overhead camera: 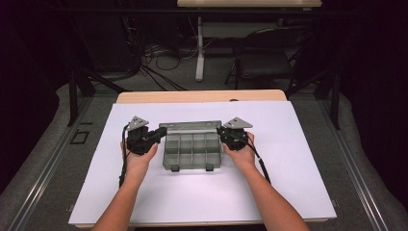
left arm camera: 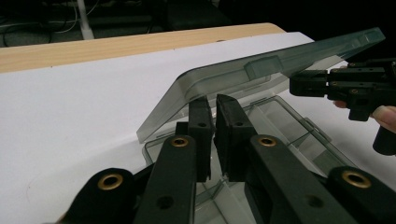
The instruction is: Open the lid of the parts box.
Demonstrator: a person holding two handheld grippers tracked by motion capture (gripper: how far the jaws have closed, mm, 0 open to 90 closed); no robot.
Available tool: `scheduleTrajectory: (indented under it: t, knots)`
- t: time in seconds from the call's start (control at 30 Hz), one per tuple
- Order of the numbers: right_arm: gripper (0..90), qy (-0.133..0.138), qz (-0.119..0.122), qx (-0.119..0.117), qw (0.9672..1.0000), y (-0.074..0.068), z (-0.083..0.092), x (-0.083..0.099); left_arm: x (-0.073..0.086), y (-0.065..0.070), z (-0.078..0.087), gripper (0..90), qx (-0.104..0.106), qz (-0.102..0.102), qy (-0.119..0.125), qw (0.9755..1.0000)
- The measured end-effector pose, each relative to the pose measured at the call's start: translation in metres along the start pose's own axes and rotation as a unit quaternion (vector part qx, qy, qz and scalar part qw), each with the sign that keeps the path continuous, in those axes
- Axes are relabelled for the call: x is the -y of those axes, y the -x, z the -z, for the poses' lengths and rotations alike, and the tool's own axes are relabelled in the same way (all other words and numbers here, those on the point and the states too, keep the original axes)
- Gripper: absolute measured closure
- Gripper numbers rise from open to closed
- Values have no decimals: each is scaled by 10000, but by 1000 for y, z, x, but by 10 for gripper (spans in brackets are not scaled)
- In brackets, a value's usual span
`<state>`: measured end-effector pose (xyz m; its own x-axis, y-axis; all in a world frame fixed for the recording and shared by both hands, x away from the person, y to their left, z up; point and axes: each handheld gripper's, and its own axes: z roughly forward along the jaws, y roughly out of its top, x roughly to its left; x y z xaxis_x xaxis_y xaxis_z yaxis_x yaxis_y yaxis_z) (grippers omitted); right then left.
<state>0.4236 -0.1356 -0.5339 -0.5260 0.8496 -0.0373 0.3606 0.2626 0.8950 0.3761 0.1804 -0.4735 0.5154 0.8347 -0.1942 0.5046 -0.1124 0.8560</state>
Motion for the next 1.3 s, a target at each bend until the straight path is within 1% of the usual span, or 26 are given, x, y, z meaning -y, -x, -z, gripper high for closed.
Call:
scheduleTrajectory:
  t: [0.1, 0.13, 0.2, 0.3, 0.37, 0.4, 0.43, 0.47, 0.5, 0.53, 0.6, 0.63, 0.7, 0.73, 0.77, 0.8, 0.87, 0.93, 0.97, 1.0, 1.07, 1.13, 1.17, 1.23, 1.27, 1.3]
  knots:
    - [821, 10, -18, 4, 10000, 0, 0, 0, 1, 0, 0, 793, 48, 9, -66, 10000]
    - [822, 2, -24, -6, 10000, 0, 0, 0, 3, 1, 0, 773, 67, -11, -125, 9999]
    - [823, 1, -26, -6, 10000, 0, 0, 0, 4, 3, 0, 738, 66, -33, -152, 9999]
    - [824, 4, -22, 6, 10000, 0, 0, 0, 5, 3, 1, 668, 73, -50, -209, 9997]
    - [825, 3, -24, 11, 10000, 0, 0, 0, 7, 4, 0, 615, 101, -84, -333, 9994]
    - [825, 1, -22, 14, 10000, 0, 0, 0, 7, 4, 0, 586, 101, -84, -333, 9994]
    - [825, 2, -22, 14, 10000, 0, 0, 0, 8, 4, -1, 554, 96, -97, -406, 9991]
    - [825, 0, -27, 15, 10000, 0, 0, 0, 12, 3, -4, 519, 62, -87, -578, 9983]
    - [825, 0, -27, 15, 10000, 0, 0, 0, 12, 3, -4, 498, 62, -87, -578, 9983]
    - [826, 0, -30, 18, 10000, 0, 0, 0, 15, 3, -6, 480, -6, -110, -692, 9975]
    - [826, -1, -27, 25, 10000, 0, 0, 0, 19, 3, -8, 438, -78, -72, -797, 9968]
    - [826, -2, -28, 26, 10000, 0, 1, 0, 20, 2, -10, 412, -76, -67, -846, 9964]
    - [826, 13, -33, 25, 10000, 0, 0, 0, 22, 3, -11, 384, -101, -31, -871, 9961]
    - [826, 13, -33, 25, 10000, 0, 0, 0, 23, 3, -12, 384, -145, -77, -942, 9954]
    - [826, -1, -21, 23, 10000, 0, 1, 0, 26, 3, -14, 344, -170, -106, -1043, 9943]
    - [826, -4, -33, 25, 10000, 0, 1, 0, 27, 3, -15, 331, -177, -108, -1080, 9939]
    - [826, -4, -33, 24, 10000, 0, 1, 0, 28, 3, -16, 321, -171, -68, -1122, 9935]
    - [827, 9, -44, 14, 10000, 0, 0, 0, 31, 3, -19, 303, -188, -96, -1188, 9927]
    - [827, 7, -49, 11, 10000, 0, 0, 0, 34, 3, -20, 298, -205, -104, -1273, 9916]
    - [827, 7, -49, 11, 10000, 0, 0, 0, 34, 3, -20, 298, -205, -104, -1273, 9916]
    - [827, 8, -51, 2, 10000, 0, 1, 0, 38, 2, -23, 299, -236, -138, -1372, 9902]
    - [827, 13, -49, 4, 10000, 0, 0, 0, 40, 2, -24, 299, -249, -118, -1412, 9896]
    - [828, 17, -64, 10, 10000, 0, 0, 0, 43, 0, -27, 305, -280, -104, -1497, 9883]
    - [828, 12, -75, 14, 10000, 0, 0, 0, 44, -1, -28, 319, -269, -69, -1533, 9878]
    - [829, 12, -76, 9, 10000, 0, 1, 0, 47, -3, -31, 327, -285, -50, -1586, 9869]
    - [829, 12, -76, 9, 10000, 0, 1, 0, 47, -3, -31, 336, -285, -50, -1586, 9869]
